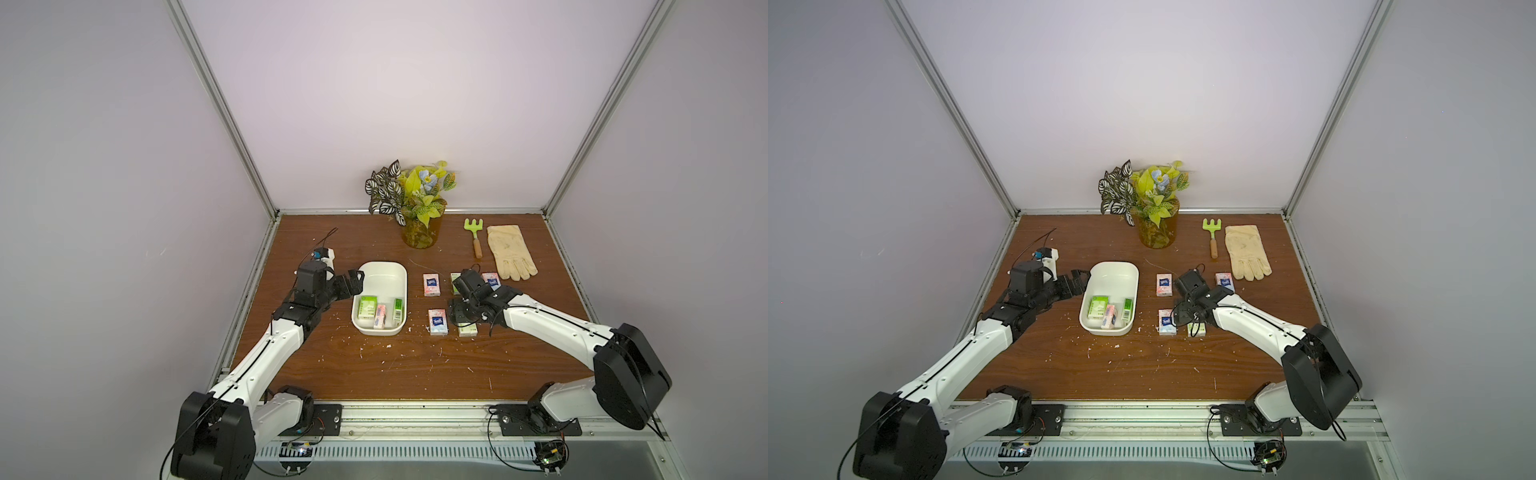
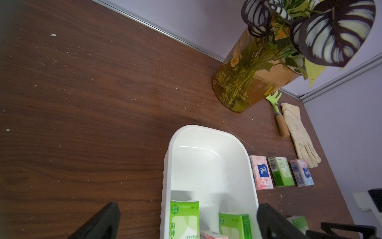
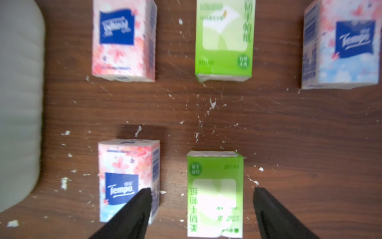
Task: Take the pocket tissues out of the storage box
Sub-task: Place the pocket tissues at the center of the board, then pick up the pocket tissues from the storage box.
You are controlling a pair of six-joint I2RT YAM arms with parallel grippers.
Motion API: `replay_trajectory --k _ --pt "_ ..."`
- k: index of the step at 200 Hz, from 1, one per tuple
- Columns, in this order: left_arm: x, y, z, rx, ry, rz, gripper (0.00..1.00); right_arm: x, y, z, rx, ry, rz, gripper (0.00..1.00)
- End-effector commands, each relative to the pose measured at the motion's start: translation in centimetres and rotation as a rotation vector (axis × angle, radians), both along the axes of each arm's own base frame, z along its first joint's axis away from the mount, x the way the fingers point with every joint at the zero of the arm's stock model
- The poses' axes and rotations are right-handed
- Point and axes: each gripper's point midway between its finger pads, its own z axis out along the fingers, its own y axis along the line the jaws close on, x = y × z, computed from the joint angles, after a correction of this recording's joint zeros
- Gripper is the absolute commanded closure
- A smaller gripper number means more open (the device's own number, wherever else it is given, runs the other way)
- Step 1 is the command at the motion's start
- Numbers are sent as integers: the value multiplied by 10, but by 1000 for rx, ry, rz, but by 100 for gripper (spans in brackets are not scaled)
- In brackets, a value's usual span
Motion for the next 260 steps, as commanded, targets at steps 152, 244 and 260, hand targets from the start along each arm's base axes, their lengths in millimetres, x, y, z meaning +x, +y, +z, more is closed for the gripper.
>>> replay_trajectory --k 152,244,260 --pt "-38 -18 -63 -121 150 -100 10 48 80 142 157 -170 152 12" --pt "-56 -22 -96 -117 237 -134 32 8 219 98 291 11 391 16" --pt "-57 -21 -95 -119 229 -126 37 -2 232 88 290 45 422 19"
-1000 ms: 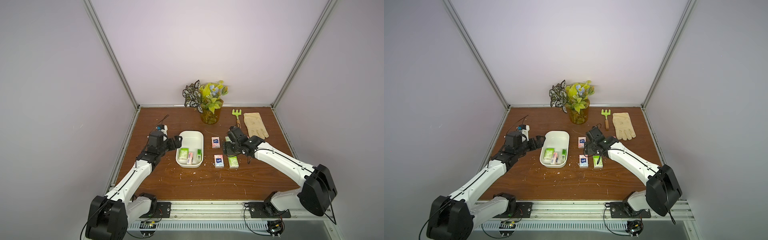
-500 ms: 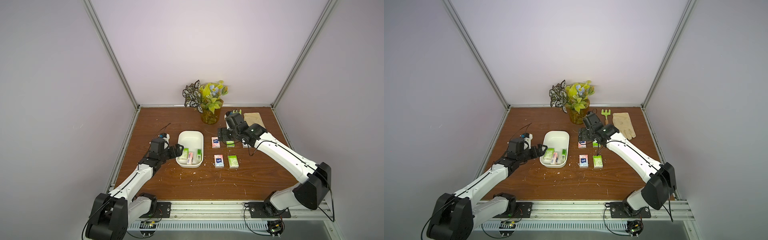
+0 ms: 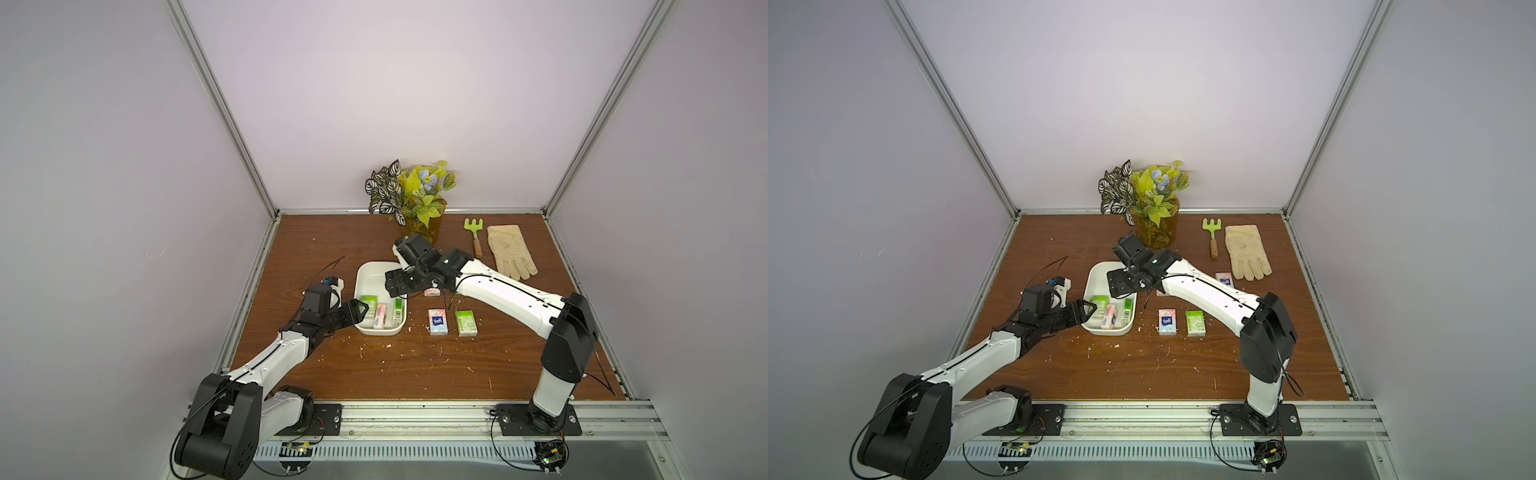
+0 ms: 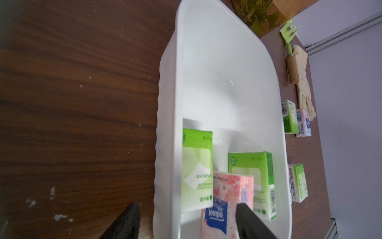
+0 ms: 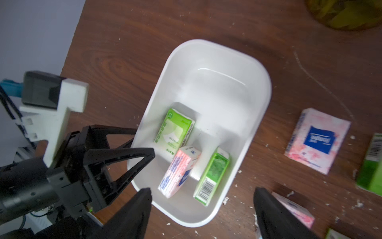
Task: Take the pocket tissues out of the storage box
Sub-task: Pick up the pocket tissues from the storage box.
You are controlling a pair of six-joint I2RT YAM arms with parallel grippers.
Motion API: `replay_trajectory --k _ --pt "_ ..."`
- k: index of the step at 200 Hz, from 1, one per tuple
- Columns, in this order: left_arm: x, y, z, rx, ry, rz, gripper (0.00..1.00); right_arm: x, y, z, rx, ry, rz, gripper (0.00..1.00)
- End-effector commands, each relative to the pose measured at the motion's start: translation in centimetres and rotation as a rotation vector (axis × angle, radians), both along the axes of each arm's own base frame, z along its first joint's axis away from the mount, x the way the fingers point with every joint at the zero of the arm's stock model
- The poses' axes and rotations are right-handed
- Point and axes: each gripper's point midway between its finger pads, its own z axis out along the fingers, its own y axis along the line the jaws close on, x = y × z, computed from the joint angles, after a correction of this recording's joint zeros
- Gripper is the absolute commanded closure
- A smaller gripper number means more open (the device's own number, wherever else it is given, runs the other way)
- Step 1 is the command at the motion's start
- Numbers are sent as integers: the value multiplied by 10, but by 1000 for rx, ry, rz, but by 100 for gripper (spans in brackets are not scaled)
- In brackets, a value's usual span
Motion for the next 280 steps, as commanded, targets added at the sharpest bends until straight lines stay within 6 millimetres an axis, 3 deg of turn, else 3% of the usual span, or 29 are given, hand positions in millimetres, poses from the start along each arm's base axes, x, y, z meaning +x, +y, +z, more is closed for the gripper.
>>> replay_trajectory --k 1,59,193,244,280 --pt "-3 4 0 17 -12 6 37 -15 24 7 54 37 51 19" --pt "-9 10 -1 3 -31 54 54 -32 40 -33 -18 105 96 30" --pt "-15 8 -5 -14 -27 42 80 -38 46 -101 -141 165 95 34" --pt "-15 9 -5 -3 -26 38 82 -33 46 -106 -167 149 83 37" --pt "-14 9 -7 1 -23 40 82 -34 43 -99 -164 136 76 49"
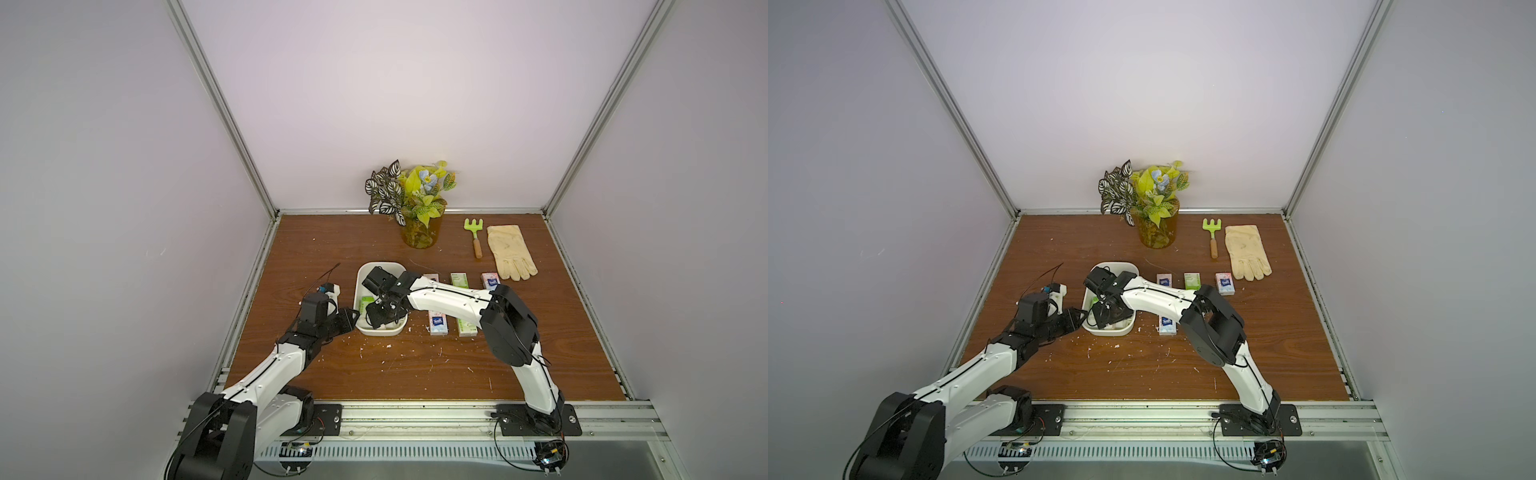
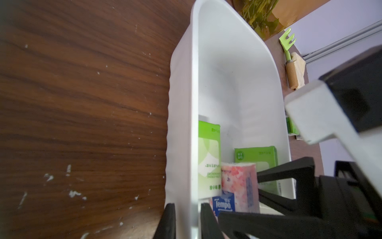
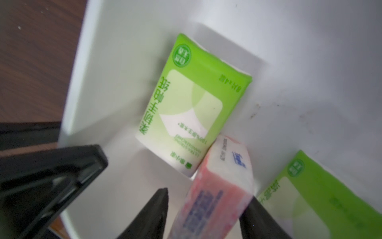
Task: Take the pocket tissues out of the storage box
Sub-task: Pick up the pocket tissues from the storage box.
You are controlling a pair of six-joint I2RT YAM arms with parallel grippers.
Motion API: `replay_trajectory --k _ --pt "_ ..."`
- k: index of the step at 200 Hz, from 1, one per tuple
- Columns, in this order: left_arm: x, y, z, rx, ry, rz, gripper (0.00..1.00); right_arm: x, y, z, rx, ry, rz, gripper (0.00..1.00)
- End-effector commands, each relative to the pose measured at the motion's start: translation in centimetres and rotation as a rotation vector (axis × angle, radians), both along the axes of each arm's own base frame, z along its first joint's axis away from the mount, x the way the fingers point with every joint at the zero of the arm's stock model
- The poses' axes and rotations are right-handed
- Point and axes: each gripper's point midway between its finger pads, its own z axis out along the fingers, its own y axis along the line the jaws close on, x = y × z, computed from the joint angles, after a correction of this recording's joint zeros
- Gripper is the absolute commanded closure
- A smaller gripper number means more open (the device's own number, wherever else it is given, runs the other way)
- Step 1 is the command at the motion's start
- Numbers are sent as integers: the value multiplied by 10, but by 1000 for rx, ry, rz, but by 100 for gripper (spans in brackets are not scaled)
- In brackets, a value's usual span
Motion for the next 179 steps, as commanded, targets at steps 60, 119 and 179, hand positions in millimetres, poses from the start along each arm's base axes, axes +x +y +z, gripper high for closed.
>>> replay_trajectory --k 60,119,179 --pt "0 3 -3 20 4 0 82 4 1 40 33 -61 -7 67" --pt "6 3 7 22 -8 11 68 6 -9 75 57 -113 -25 72" --pt "20 11 58 44 -119 57 52 8 -20 114 157 -115 -44 74"
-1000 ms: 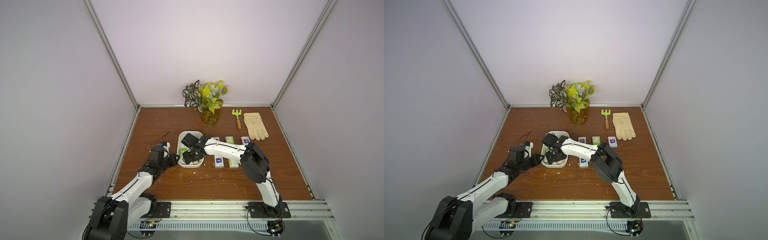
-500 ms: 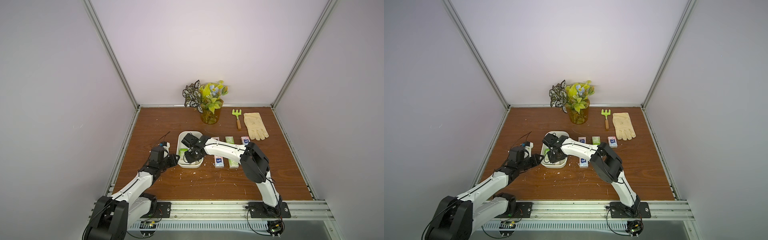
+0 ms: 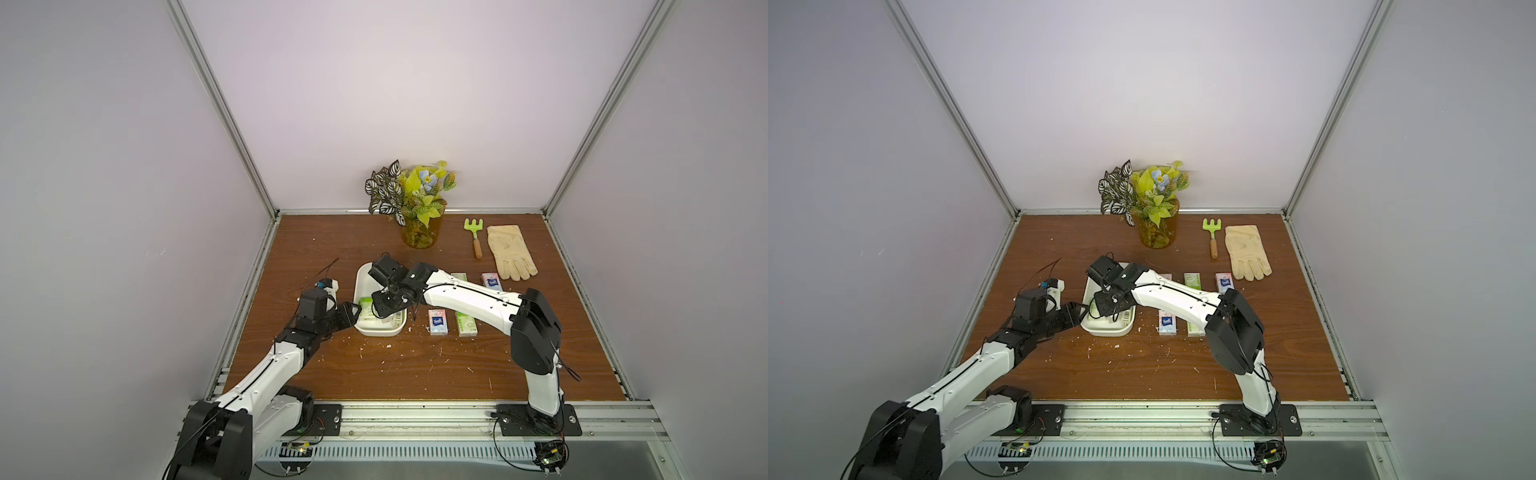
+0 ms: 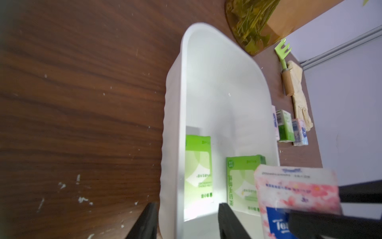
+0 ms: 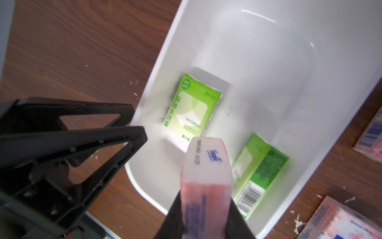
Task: Take the pocket tissues out of the storage box
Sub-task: Pick up the pocket tissues from the storage box.
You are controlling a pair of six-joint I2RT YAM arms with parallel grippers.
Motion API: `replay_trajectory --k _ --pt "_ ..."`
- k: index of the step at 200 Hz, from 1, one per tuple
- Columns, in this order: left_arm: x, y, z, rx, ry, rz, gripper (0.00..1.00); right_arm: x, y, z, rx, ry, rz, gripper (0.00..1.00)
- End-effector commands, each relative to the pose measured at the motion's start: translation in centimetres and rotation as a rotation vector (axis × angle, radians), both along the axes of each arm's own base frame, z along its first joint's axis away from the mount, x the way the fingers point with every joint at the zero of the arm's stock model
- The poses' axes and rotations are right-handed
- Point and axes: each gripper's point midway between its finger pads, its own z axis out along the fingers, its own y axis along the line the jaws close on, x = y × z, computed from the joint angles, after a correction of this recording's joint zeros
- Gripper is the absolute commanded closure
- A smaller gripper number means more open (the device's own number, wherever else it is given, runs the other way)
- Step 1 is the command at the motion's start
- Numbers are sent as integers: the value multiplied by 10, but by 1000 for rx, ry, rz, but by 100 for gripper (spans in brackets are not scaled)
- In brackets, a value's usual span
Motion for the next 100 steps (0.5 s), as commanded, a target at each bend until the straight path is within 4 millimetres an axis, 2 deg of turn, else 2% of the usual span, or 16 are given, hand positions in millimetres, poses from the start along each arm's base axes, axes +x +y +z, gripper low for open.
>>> replay_trajectory --k 1,31,53,68,100 --pt "8 8 26 26 -61 34 52 2 -6 33 73 -9 -11 74" --pt "16 17 53 35 -142 91 41 10 -22 52 137 -20 -9 74" --pt "23 26 69 63 -199 142 34 18 -38 58 141 -40 -2 74" --pt "27 32 78 78 -229 174 26 23 -52 65 154 -45 -1 75" --pt "33 40 96 91 -280 219 14 30 -88 80 213 -54 0 74"
